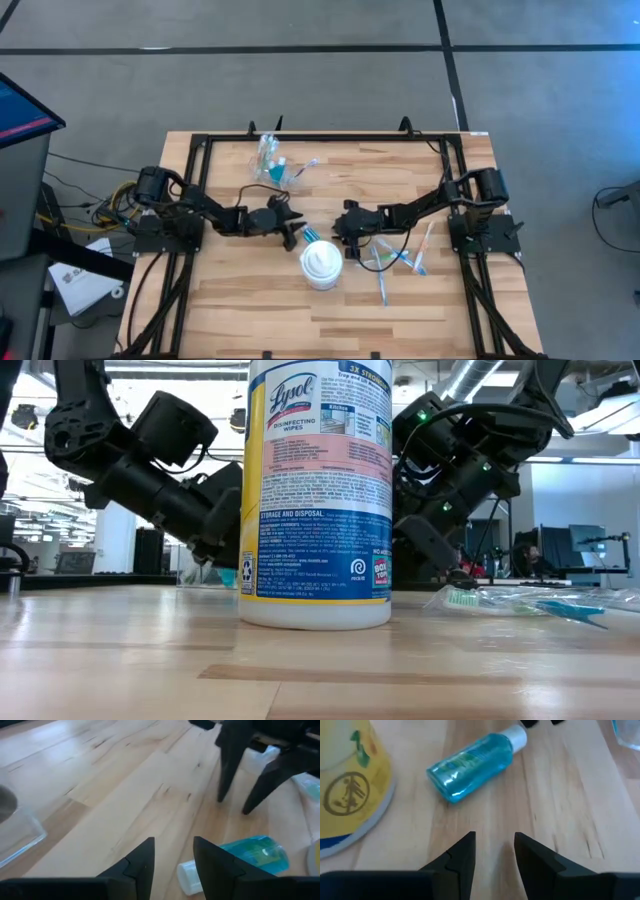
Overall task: Pick & Place toothbrushing station
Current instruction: Put the blue mouthwash into the transparent organizer
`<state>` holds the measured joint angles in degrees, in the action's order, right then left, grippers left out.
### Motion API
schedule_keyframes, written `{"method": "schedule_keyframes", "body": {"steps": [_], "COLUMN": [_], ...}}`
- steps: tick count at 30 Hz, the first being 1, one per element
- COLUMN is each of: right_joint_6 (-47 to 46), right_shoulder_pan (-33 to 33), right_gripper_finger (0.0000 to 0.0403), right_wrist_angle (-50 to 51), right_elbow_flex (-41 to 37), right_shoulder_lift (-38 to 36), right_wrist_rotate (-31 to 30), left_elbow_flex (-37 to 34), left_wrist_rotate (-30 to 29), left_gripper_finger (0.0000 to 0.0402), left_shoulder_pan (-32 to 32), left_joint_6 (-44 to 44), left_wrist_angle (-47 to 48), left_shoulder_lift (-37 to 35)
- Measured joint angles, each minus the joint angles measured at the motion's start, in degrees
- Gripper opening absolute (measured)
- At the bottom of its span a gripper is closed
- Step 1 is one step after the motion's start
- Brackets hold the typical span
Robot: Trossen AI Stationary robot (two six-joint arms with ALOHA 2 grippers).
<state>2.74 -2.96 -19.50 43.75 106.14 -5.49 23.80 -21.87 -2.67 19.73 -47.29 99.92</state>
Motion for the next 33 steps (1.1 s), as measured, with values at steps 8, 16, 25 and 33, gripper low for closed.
{"method": "schedule_keyframes", "body": {"steps": [8, 16, 25, 33], "right_joint_6": [1.07, 1.80, 1.82, 2.23], "right_shoulder_pan": [0.08, 0.09, 0.09, 0.09], "right_gripper_finger": [0.0115, 0.0096, 0.0095, 0.0095], "right_wrist_angle": [-0.91, -2.62, -6.08, -7.10], "right_elbow_flex": [0.04, 0.22, 0.41, 4.13], "right_shoulder_lift": [0.08, 1.34, 2.10, 7.39], "right_wrist_rotate": [1.22, 1.22, 1.82, 4.37], "left_elbow_flex": [-1.43, -1.52, -3.71, -8.02], "left_wrist_rotate": [0.00, 0.05, 0.05, -0.23], "left_gripper_finger": [0.0131, 0.0131, 0.0131, 0.0131], "left_shoulder_pan": [0.18, 0.18, 0.18, 0.08], "left_joint_6": [1.78, 2.01, 1.98, 2.18], "left_wrist_angle": [0.49, 1.96, 3.00, 3.23], "left_shoulder_lift": [0.00, -1.05, -7.46, -14.86]}}
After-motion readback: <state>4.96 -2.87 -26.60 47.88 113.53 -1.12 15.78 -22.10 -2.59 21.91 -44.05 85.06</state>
